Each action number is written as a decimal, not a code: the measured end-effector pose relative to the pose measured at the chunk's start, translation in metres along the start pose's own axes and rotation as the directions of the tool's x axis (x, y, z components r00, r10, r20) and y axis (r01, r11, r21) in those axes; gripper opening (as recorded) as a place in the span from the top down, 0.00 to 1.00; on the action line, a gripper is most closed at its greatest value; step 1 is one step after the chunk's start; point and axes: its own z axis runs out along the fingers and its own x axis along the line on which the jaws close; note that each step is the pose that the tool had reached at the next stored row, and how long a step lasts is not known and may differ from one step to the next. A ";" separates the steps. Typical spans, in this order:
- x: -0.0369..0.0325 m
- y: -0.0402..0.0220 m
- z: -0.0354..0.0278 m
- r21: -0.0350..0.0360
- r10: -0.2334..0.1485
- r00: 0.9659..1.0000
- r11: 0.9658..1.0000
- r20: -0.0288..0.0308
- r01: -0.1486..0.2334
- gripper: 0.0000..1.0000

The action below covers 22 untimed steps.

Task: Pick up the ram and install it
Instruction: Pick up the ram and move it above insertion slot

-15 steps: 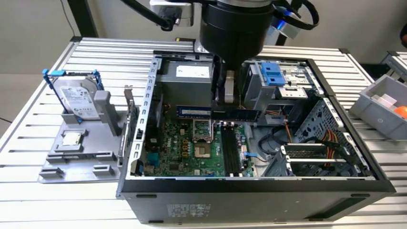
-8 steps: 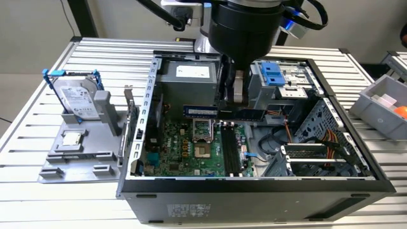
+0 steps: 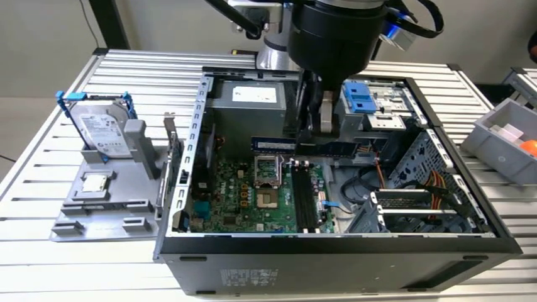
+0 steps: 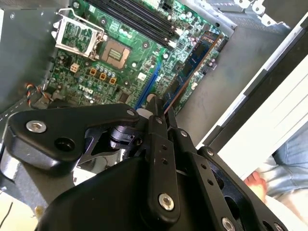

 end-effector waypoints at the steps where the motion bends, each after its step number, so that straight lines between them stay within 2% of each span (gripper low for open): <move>1: -0.0021 -0.0010 -0.0002 0.000 0.000 1.000 1.000 0.000 0.000 1.00; 7: -0.0177 -0.0057 -0.0008 0.000 0.000 1.000 1.000 0.000 0.000 1.00; 17: -0.0327 -0.0155 -0.0015 0.000 0.000 1.000 1.000 0.000 0.000 1.00; 22: -0.0433 -0.0186 -0.0019 0.000 -0.001 1.000 1.000 0.000 0.001 1.00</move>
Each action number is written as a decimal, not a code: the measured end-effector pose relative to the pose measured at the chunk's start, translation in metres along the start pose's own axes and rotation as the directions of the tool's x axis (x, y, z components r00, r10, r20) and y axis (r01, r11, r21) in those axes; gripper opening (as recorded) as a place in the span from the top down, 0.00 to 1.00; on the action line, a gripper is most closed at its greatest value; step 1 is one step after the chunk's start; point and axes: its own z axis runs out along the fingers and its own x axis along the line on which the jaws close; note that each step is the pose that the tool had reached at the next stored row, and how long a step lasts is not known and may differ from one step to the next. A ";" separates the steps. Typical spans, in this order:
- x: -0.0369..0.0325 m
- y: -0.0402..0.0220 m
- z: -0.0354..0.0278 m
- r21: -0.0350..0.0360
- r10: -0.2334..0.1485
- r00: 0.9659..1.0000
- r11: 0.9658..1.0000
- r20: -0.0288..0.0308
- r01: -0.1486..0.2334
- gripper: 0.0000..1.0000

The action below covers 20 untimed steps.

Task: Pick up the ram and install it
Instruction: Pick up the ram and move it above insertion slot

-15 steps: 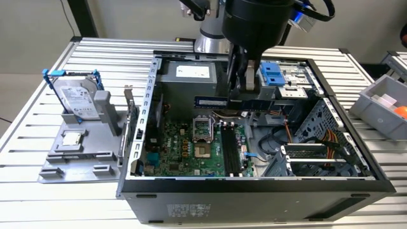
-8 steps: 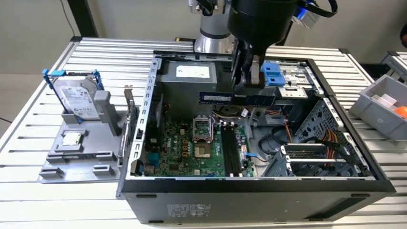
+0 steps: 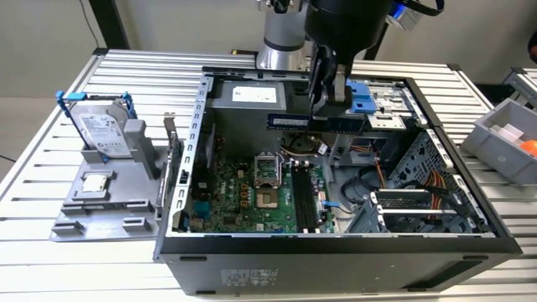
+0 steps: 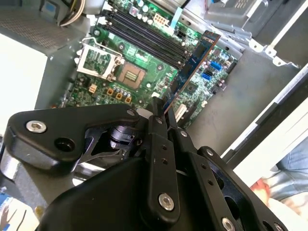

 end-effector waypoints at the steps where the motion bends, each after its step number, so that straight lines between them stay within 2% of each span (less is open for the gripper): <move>1: -0.0021 -0.0004 -0.0001 0.000 0.000 1.000 1.000 0.000 0.000 1.00; 7: -0.0100 -0.0051 -0.0004 0.000 -0.004 1.000 1.000 0.000 0.004 1.00; 20: -0.0125 -0.0212 -0.0006 0.001 -0.035 0.999 0.999 0.000 0.035 1.00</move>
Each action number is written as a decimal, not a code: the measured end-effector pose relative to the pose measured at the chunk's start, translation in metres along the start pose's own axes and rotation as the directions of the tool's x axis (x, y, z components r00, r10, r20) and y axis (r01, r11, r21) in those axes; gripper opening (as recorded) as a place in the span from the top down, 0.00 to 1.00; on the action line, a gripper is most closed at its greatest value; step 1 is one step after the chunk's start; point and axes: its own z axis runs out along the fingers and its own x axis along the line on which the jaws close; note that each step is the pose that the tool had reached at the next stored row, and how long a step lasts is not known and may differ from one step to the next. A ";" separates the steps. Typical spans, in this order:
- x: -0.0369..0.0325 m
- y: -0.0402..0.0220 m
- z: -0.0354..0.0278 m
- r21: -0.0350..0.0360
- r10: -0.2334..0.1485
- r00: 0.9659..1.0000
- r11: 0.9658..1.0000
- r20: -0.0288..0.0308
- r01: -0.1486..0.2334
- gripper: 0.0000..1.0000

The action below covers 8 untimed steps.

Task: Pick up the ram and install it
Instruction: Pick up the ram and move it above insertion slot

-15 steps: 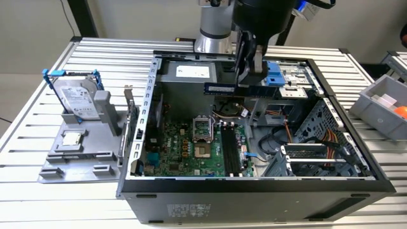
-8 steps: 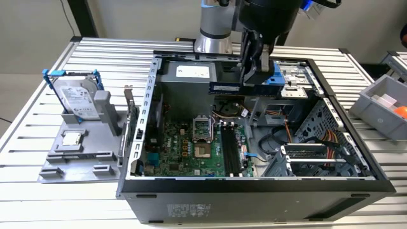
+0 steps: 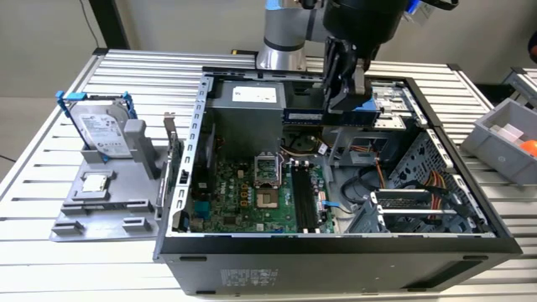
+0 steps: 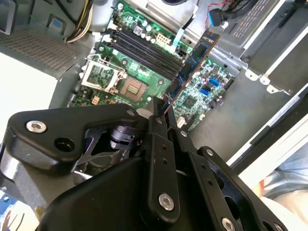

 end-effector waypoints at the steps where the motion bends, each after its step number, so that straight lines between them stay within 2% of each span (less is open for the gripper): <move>1: 0.0000 -0.0013 0.0000 0.000 -0.004 1.000 1.000 0.000 0.004 1.00; 8: -0.0023 -0.0050 -0.0001 0.001 -0.019 1.000 1.000 0.000 0.019 1.00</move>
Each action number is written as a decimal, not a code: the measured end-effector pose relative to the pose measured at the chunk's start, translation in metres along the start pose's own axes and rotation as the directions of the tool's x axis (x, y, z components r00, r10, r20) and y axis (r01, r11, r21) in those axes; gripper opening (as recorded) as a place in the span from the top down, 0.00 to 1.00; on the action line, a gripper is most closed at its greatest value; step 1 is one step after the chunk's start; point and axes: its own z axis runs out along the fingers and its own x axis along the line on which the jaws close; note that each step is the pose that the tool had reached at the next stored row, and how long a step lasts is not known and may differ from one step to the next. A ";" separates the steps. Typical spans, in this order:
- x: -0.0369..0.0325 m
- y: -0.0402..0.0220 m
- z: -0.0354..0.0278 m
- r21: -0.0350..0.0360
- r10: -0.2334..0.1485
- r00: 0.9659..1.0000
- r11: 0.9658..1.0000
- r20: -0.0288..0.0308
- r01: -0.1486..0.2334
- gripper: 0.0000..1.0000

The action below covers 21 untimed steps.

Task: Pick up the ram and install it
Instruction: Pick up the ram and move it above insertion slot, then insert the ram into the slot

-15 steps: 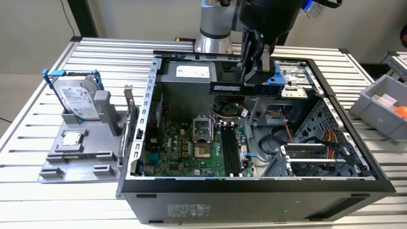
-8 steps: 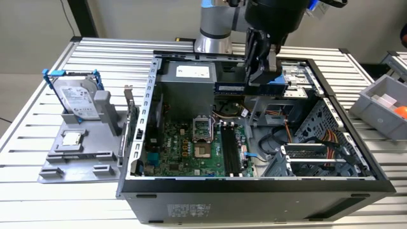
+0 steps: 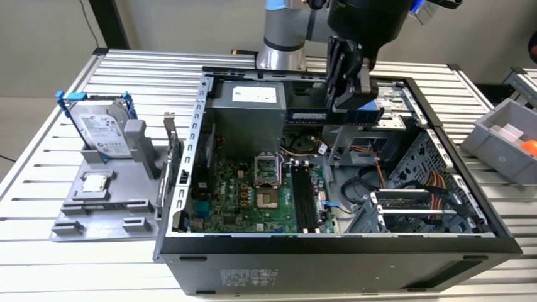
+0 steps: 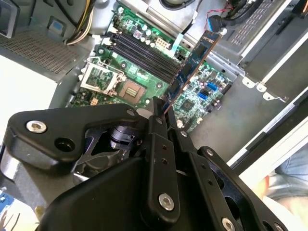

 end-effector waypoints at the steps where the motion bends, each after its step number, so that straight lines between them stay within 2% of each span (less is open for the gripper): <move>1: -0.0003 -0.0004 0.0000 0.000 -0.001 1.000 1.000 0.000 0.001 1.00; 21: -0.0008 -0.0013 -0.0001 0.000 0.002 1.000 1.000 0.000 -0.002 1.00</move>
